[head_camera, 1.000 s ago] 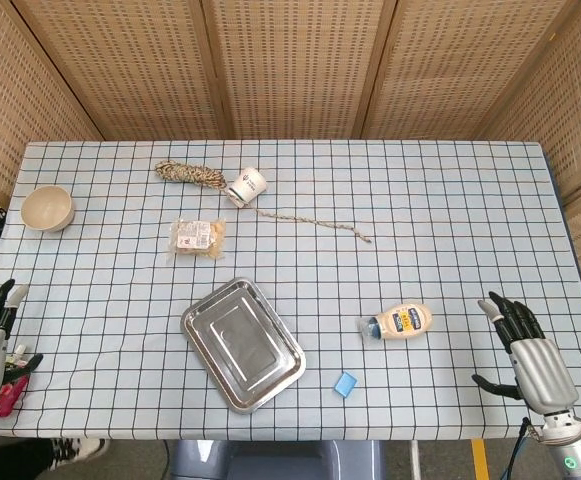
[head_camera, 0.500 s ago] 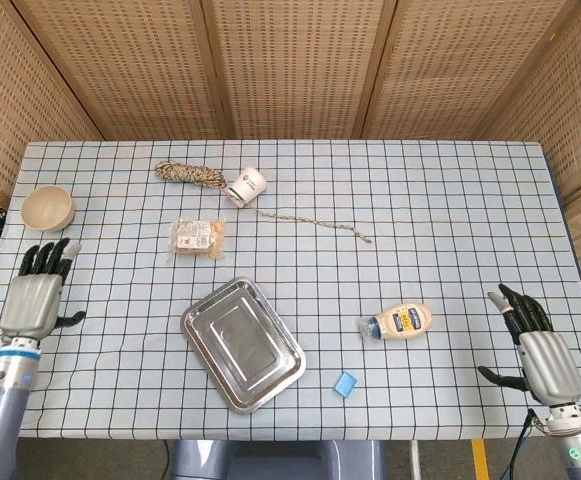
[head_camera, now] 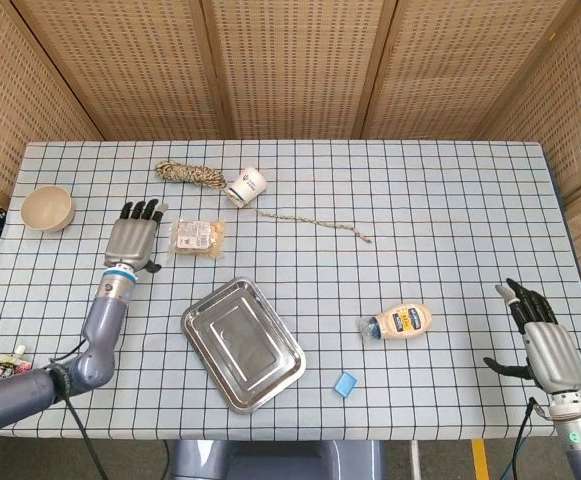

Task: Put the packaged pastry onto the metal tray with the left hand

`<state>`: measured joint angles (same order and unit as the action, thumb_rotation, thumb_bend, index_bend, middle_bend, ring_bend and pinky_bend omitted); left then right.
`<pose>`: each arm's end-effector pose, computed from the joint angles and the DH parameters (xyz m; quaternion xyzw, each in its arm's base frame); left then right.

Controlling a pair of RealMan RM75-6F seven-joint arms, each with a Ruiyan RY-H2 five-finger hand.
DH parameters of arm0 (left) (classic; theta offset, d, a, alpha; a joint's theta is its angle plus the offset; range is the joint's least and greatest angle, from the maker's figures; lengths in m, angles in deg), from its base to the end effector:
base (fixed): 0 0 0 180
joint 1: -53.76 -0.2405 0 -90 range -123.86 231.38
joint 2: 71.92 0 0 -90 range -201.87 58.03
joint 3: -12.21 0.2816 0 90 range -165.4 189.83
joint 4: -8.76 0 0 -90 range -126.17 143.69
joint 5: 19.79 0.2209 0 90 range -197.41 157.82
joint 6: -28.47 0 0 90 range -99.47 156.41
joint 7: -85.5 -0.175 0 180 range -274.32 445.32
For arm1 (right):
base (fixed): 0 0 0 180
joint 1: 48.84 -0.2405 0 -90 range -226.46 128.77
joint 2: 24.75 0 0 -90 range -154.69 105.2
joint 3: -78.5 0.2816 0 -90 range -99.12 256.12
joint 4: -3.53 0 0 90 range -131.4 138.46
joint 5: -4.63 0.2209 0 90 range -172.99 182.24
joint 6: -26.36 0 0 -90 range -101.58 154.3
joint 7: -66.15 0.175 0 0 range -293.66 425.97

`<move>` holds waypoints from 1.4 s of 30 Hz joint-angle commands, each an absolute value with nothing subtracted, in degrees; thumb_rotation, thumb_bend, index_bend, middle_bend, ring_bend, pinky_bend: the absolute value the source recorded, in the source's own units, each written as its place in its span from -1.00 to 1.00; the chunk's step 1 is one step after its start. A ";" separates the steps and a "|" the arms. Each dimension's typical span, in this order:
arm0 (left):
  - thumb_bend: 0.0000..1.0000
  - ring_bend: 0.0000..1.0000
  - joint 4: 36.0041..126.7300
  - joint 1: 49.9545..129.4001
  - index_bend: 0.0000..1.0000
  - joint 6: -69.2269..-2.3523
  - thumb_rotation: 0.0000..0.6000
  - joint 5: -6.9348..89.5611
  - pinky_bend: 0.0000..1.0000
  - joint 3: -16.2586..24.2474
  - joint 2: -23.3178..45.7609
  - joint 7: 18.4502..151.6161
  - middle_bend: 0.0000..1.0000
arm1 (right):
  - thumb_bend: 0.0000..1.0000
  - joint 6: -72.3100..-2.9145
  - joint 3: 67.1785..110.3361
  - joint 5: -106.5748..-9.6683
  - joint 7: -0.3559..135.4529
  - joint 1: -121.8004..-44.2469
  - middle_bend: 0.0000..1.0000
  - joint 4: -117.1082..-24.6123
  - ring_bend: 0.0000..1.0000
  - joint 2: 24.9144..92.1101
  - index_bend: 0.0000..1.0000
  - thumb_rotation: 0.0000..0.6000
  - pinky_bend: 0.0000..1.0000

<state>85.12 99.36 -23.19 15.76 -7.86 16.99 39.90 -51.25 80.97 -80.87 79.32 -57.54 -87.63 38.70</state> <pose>-0.2050 0.4606 0.0008 -0.6857 -0.3958 -0.2358 0.5635 -0.3397 -0.2355 0.1454 0.5849 -0.4686 0.4180 0.5135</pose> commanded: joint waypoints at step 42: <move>-0.16 -0.28 111.07 99.49 0.24 -27.76 1.00 46.71 -0.12 8.01 11.35 56.76 -0.32 | -0.92 -55.41 81.61 -82.43 82.77 -55.89 -1.00 -87.45 -1.00 37.37 -0.97 1.00 -1.00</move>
